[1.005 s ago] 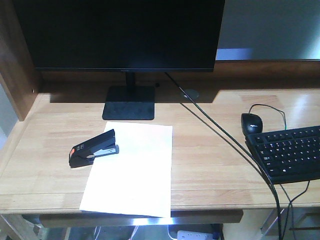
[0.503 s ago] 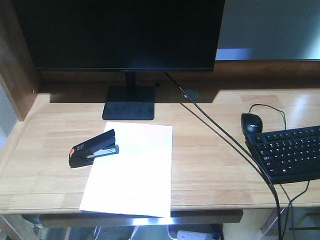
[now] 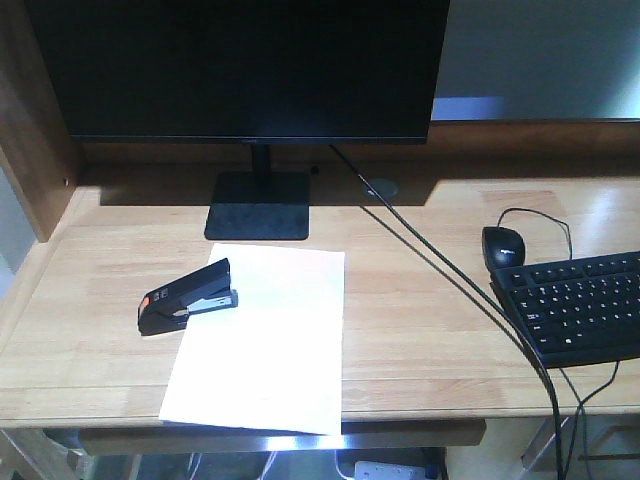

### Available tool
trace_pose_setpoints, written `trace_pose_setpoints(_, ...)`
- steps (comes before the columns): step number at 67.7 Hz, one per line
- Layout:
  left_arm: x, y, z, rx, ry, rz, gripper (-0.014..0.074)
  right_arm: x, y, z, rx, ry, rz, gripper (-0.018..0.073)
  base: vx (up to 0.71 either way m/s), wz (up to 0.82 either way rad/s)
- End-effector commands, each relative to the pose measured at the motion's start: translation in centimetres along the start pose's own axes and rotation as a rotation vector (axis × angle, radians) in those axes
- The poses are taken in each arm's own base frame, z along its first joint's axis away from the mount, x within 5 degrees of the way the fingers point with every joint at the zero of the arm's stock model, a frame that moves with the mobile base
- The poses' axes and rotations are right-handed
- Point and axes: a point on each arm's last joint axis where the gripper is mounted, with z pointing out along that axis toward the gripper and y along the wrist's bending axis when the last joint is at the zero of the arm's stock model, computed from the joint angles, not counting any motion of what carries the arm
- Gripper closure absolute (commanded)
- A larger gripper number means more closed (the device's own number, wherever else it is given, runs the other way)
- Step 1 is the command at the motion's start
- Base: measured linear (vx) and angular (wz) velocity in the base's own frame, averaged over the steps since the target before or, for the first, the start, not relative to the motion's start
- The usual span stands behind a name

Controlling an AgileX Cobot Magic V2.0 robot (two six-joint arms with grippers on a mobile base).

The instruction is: Grab stapler and paper to desk for stapling

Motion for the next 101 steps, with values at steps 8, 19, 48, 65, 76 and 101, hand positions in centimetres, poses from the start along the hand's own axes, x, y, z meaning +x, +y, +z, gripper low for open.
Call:
trace_pose_setpoints(8, 0.3, -0.1, 0.2, 0.01, -0.036, -0.017, 0.0603, 1.1, 0.2, -0.2, 0.008, -0.08, 0.044, 0.0568, 0.0, 0.0)
trace_pose_setpoints(19, 0.3, -0.1, 0.2, 0.01, -0.036, -0.017, 0.0603, 2.2, 0.3, -0.2, 0.005, -0.024, 0.098, 0.0568, 0.0, 0.0)
trace_pose_setpoints(48, 0.3, -0.1, 0.2, 0.01, -0.036, -0.017, 0.0603, 2.2, 0.3, -0.2, 0.005, -0.023, 0.092, 0.0568, 0.0, 0.0)
trace_pose_setpoints(65, 0.3, -0.1, 0.2, 0.01, -0.036, -0.017, 0.0603, 2.2, 0.3, -0.2, 0.005, -0.023, 0.092, 0.0568, 0.0, 0.0)
trace_pose_setpoints(76, 0.3, -0.1, 0.2, 0.01, -0.036, -0.017, 0.0603, 2.2, 0.3, -0.2, 0.005, -0.023, 0.092, 0.0568, 0.0, 0.0)
trace_pose_setpoints(101, 0.3, -0.1, 0.2, 0.01, -0.036, -0.017, 0.0603, 2.2, 0.3, -0.2, 0.005, -0.023, 0.092, 0.0568, 0.0, 0.0)
